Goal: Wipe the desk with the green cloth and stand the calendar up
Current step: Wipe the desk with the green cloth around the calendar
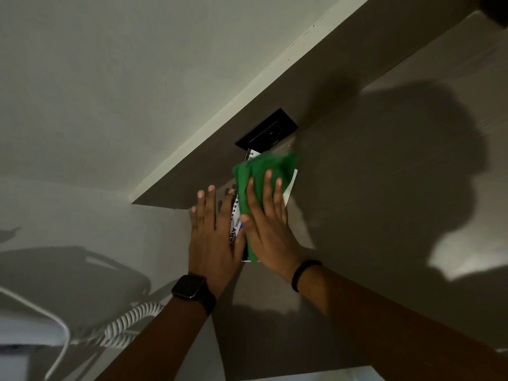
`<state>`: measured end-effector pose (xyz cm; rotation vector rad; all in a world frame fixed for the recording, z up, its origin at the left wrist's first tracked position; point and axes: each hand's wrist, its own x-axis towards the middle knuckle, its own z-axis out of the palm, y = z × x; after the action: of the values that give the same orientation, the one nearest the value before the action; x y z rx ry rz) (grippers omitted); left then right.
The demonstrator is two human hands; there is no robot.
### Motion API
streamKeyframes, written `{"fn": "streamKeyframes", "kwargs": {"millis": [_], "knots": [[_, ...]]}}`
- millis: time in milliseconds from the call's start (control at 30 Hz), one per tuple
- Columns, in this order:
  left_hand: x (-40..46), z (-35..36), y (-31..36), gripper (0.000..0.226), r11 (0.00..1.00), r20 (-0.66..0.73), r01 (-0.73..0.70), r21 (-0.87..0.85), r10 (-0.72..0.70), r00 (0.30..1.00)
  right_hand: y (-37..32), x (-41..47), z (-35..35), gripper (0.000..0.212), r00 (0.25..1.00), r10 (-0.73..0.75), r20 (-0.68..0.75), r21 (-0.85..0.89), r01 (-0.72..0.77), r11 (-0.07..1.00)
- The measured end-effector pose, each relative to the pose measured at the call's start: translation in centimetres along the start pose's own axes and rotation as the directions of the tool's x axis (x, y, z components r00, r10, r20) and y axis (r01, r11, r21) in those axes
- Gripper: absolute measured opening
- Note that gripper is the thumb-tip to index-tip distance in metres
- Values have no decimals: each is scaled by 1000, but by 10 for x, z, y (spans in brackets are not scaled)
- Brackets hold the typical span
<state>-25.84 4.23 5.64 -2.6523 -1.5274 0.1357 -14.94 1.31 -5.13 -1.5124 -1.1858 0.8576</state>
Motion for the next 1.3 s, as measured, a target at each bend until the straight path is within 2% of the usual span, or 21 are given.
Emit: {"fn": "streamKeyframes", "kwargs": {"millis": [100, 233, 367, 467, 567, 667, 767, 833, 933, 967, 1033, 1133, 1200, 1300], "knots": [[1, -1, 1, 73, 1000, 11, 1, 9, -1, 1000, 13, -16, 1, 64, 998, 22, 60, -42, -20, 999], [1, -1, 3, 76, 999, 26, 30, 10, -31, 999, 1, 11, -6, 64, 985, 168, -41, 58, -166, 984], [0, 0, 1, 73, 1000, 8, 0, 12, 0, 1000, -2, -12, 1, 64, 999, 29, 34, 15, -30, 999], [1, 2, 0, 75, 1000, 18, 5, 27, -6, 1000, 8, -13, -4, 64, 988, 143, 55, 48, -145, 988], [1, 4, -1, 76, 1000, 3, 6, 27, -6, 1000, -2, 22, -13, 63, 966, 252, -48, 149, -243, 958], [0, 4, -2, 76, 1000, 0, -2, 27, 2, 1000, -12, 24, -11, 62, 980, 181, -78, 124, -170, 978], [1, 4, -2, 74, 1000, -7, -18, 23, 19, 1000, -8, -15, -1, 63, 999, 51, 17, 46, -52, 998], [1, 3, -1, 76, 1000, 4, -2, 23, 2, 1000, -1, -19, -1, 65, 991, 127, 39, 48, -129, 990], [1, 2, 1, 79, 1000, 9, 13, 27, -13, 1000, -9, 19, -16, 63, 957, 288, -49, 162, -277, 947], [1, 2, 1, 79, 999, 8, 14, 30, -15, 1000, -14, 30, -21, 61, 953, 293, -73, 185, -276, 943], [1, 2, 1, 79, 999, 10, 10, 36, -10, 1000, -22, 32, -21, 60, 974, 207, -90, 158, -192, 969], [0, 2, -2, 77, 1000, 2, -10, 28, 10, 1000, -25, -3, -8, 61, 995, 102, 10, 80, -102, 992], [0, 3, -2, 76, 999, 0, -6, 35, 6, 1000, -15, -15, -4, 62, 988, 148, 47, 54, -150, 987], [1, 5, -2, 79, 1000, 0, 13, 27, -13, 1000, -8, 12, -14, 62, 963, 269, -22, 134, -264, 955]]}}
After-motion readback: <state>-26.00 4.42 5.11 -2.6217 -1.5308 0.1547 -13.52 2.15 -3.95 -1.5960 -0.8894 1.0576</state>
